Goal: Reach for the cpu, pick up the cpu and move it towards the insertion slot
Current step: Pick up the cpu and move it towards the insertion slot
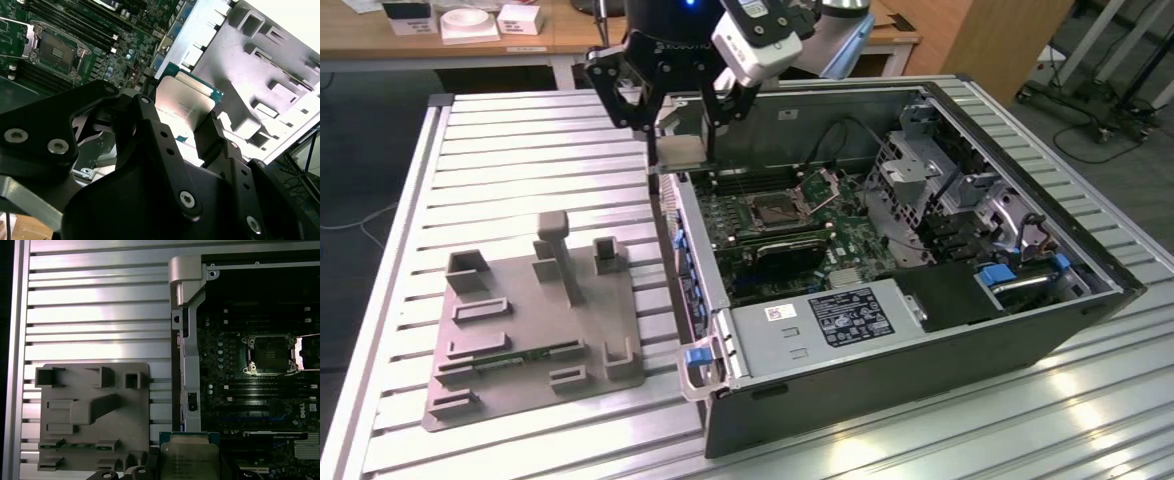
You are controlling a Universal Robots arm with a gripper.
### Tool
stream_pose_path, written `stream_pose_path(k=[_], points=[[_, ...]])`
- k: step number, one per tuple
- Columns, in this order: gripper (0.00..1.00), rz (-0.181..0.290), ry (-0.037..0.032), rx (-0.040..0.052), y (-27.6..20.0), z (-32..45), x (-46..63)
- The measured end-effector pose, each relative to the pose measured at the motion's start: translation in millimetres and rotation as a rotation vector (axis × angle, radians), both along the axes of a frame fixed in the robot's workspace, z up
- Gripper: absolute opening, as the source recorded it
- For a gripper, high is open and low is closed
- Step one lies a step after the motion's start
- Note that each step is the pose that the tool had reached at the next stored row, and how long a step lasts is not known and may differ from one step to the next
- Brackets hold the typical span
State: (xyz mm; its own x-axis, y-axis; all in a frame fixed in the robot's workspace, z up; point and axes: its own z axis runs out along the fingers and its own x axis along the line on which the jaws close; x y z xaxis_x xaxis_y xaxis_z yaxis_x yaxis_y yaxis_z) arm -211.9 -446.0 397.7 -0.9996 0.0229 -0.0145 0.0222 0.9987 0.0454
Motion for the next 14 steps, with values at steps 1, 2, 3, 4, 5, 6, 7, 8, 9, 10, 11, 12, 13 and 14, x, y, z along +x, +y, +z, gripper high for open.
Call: stream_pose_path(k=[1,2,3,4,5,6,7,8,9,10,11,12,13,14], points=[[0.54,0.000,0.0000,0.0000,0.0,0.0,0.4],[0.54,0.000,0.0000,0.0001,0.0,-0.1,0.7],[0.54,0.000,-0.0001,0.0001,0.0,-0.1,1.0],[0.54,0.000,0.0000,0.0000,0.0,-0.1,1.5],[0.54,0.000,-0.0001,0.0001,0.0,-0.2,1.9],[0.54,0.000,0.0000,0.0000,0.0,-0.1,2.4],[0.54,0.000,0.0000,0.0001,0.0,-0.2,2.7],[0.54,0.000,0.0000,0.0001,0.0,-0.2,3.2],[0.54,0.000,0.0000,0.0001,0.0,-0.2,3.7],[0.54,0.000,0.0000,0.0000,0.0,-0.2,4.1],[0.54,0.000,0.0000,0.0000,0.0,-0.2,4.5],[0.54,0.000,0.0000,0.0001,0.0,-0.3,4.9],[0.54,0.000,-0.0001,0.0001,0.0,-0.3,5.3],[0.54,0.000,0.0000,0.0000,0.0,-0.3,5.6]])
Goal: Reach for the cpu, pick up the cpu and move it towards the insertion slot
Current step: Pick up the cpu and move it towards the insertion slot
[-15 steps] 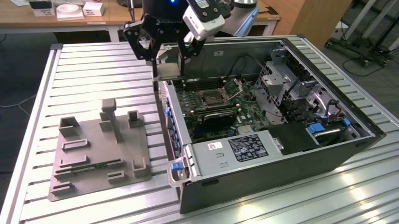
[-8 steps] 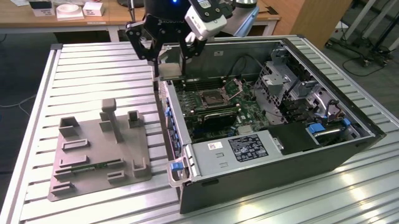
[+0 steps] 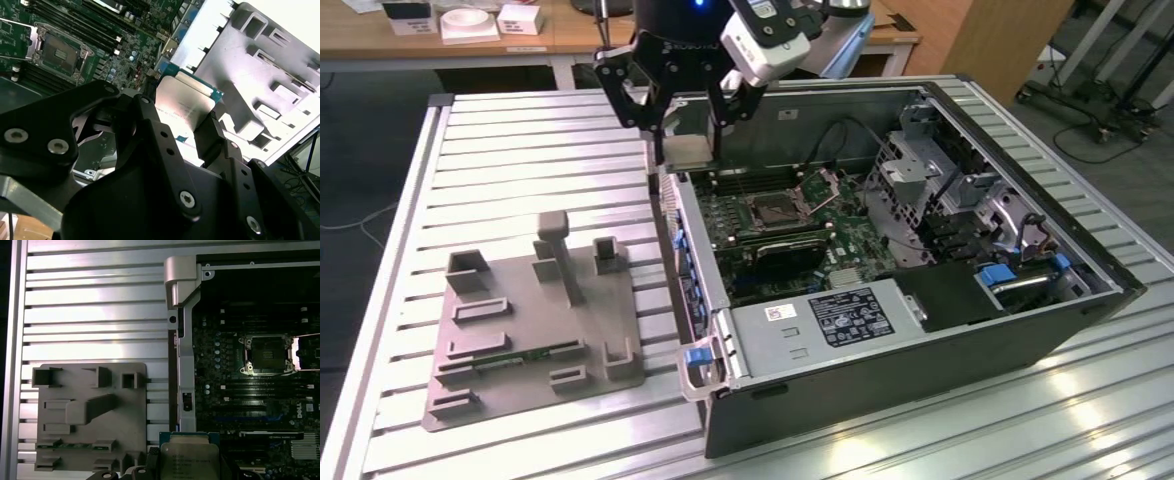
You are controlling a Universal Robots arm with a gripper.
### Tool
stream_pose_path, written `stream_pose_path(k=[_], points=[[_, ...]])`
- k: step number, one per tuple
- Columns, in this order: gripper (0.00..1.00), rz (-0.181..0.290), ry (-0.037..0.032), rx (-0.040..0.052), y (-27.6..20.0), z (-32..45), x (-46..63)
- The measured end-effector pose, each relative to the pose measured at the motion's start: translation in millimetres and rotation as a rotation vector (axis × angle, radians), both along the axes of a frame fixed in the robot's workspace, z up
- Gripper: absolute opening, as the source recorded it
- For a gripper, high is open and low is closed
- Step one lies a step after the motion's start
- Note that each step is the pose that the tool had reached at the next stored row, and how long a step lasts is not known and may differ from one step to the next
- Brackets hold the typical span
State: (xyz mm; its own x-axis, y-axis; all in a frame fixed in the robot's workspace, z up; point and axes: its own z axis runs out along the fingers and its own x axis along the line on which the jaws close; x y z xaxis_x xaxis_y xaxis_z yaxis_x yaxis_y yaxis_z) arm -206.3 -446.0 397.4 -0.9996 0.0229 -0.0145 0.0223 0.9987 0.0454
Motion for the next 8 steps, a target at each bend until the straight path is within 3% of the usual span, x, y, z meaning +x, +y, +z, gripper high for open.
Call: stream_pose_path(k=[8], points=[[0.54,0.000,-0.0001,0.0001,0.0,-0.2,2.3]])
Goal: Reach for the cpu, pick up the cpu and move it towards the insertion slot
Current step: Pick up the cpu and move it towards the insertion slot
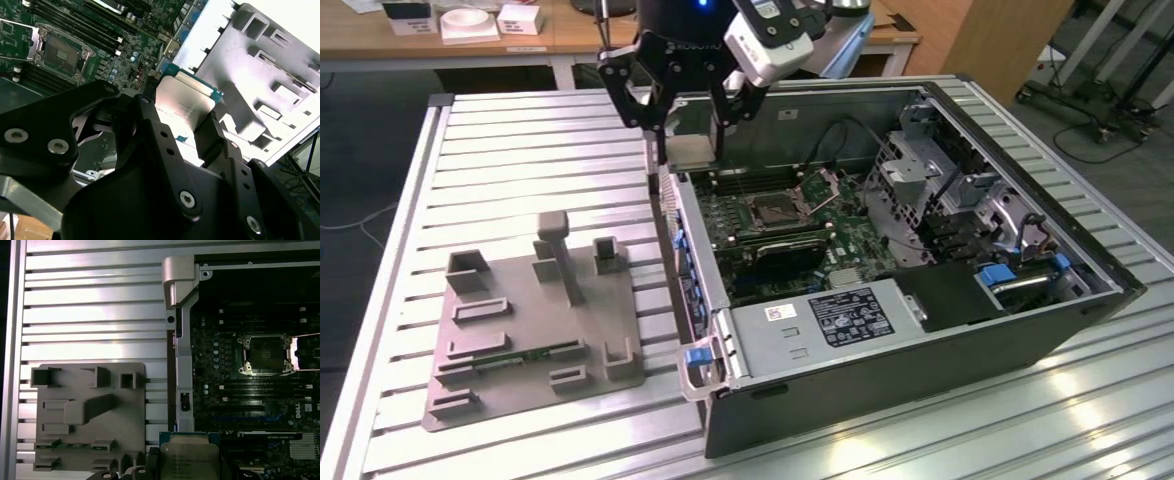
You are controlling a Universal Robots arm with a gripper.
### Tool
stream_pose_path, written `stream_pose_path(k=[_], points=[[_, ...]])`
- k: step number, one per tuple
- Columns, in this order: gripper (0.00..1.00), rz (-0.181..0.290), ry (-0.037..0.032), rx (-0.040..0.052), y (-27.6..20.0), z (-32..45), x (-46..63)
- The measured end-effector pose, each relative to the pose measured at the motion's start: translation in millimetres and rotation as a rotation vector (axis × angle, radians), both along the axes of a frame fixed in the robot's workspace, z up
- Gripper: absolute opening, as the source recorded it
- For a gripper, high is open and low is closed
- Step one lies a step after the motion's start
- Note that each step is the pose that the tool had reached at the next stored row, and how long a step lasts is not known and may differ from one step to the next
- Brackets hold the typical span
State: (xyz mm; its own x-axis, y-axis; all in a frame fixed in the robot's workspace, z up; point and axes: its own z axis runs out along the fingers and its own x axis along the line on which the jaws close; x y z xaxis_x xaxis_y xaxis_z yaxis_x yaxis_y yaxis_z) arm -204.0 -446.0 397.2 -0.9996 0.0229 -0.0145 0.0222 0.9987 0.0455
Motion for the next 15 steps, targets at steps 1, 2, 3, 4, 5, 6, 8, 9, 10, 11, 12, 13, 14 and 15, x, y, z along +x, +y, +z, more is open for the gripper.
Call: stream_pose_path(k=[1,2,3,4,5,6,8,9,10,11,12,13,14,15], points=[[0.54,0.000,0.0000,0.0000,0.0,0.0,0.3],[0.54,0.000,0.0000,0.0000,0.0,0.0,0.7],[0.54,0.000,0.0000,0.0000,0.0,-0.1,1.0],[0.54,0.000,0.0000,0.0000,0.0,-0.1,1.4],[0.54,0.000,0.0001,0.0000,0.0,0.0,1.8],[0.54,0.000,0.0001,0.0000,0.0,-0.1,2.1],[0.54,0.000,0.0000,0.0000,0.0,-0.1,2.7],[0.54,0.000,0.0000,0.0000,0.0,-0.1,3.0],[0.54,0.000,0.0000,0.0000,0.0,-0.2,3.3],[0.54,0.000,0.0000,0.0000,0.0,-0.2,3.6],[0.54,0.000,0.0000,0.0000,0.0,-0.2,3.8],[0.54,0.000,0.0000,0.0000,0.0,-0.2,4.1],[0.54,0.000,0.0000,0.0000,0.0,-0.2,4.4],[0.54,0.000,0.0000,0.0001,0.0,-0.3,4.7]])
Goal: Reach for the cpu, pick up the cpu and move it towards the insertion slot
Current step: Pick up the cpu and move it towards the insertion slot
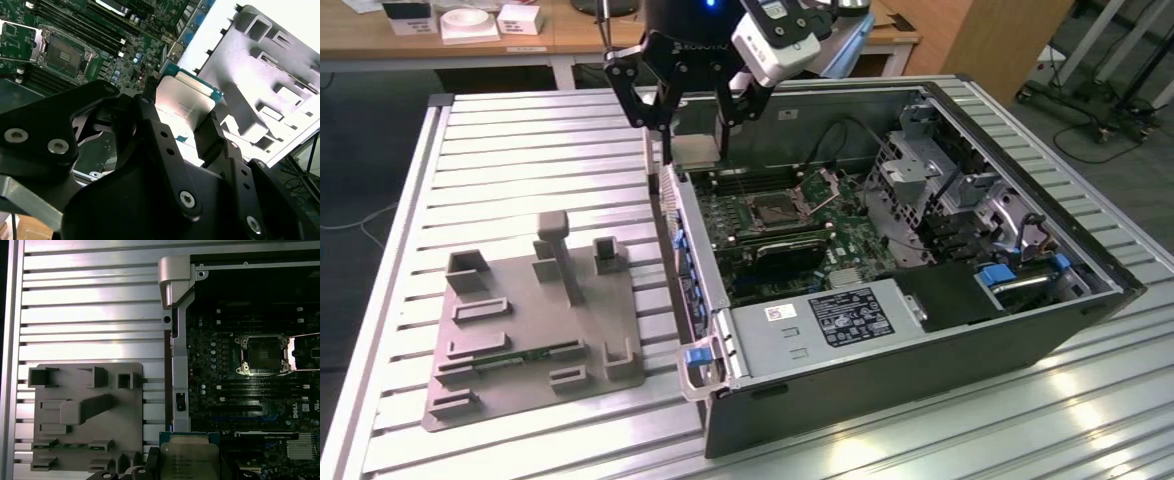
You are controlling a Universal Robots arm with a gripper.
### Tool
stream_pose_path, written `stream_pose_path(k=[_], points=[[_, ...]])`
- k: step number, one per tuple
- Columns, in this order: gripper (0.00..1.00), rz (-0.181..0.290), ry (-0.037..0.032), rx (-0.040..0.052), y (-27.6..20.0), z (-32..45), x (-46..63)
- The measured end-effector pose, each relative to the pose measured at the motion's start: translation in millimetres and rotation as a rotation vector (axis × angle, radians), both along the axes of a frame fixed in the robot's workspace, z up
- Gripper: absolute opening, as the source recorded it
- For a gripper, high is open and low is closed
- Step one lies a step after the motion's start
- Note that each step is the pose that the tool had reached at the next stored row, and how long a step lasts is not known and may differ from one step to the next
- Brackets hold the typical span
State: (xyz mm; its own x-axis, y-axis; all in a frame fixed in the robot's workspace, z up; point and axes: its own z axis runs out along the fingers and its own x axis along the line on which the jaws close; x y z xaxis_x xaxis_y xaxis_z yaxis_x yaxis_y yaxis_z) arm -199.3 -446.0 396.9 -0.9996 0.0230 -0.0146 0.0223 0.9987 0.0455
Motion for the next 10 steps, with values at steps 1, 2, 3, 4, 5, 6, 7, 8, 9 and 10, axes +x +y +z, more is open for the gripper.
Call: stream_pose_path(k=[1,2,3,4,5,6,7,8,9,10], points=[[0.54,0.000,0.0000,0.0000,0.0,0.0,0.3],[0.54,0.000,0.0000,0.0000,0.0,0.0,0.6],[0.54,0.000,0.0000,0.0000,0.0,0.0,0.9],[0.54,0.000,0.0001,-0.0001,0.0,0.0,1.2],[0.54,0.000,0.0000,-0.0001,0.0,0.0,1.4],[0.54,0.000,0.0000,-0.0001,0.0,-0.1,1.6],[0.54,0.000,0.0001,-0.0001,0.0,-0.1,1.9],[0.54,0.000,0.0000,-0.0001,0.0,-0.1,2.1],[0.54,0.000,0.0000,-0.0001,0.0,-0.1,2.4],[0.54,0.000,0.0000,0.0000,0.0,-0.1,2.7]])
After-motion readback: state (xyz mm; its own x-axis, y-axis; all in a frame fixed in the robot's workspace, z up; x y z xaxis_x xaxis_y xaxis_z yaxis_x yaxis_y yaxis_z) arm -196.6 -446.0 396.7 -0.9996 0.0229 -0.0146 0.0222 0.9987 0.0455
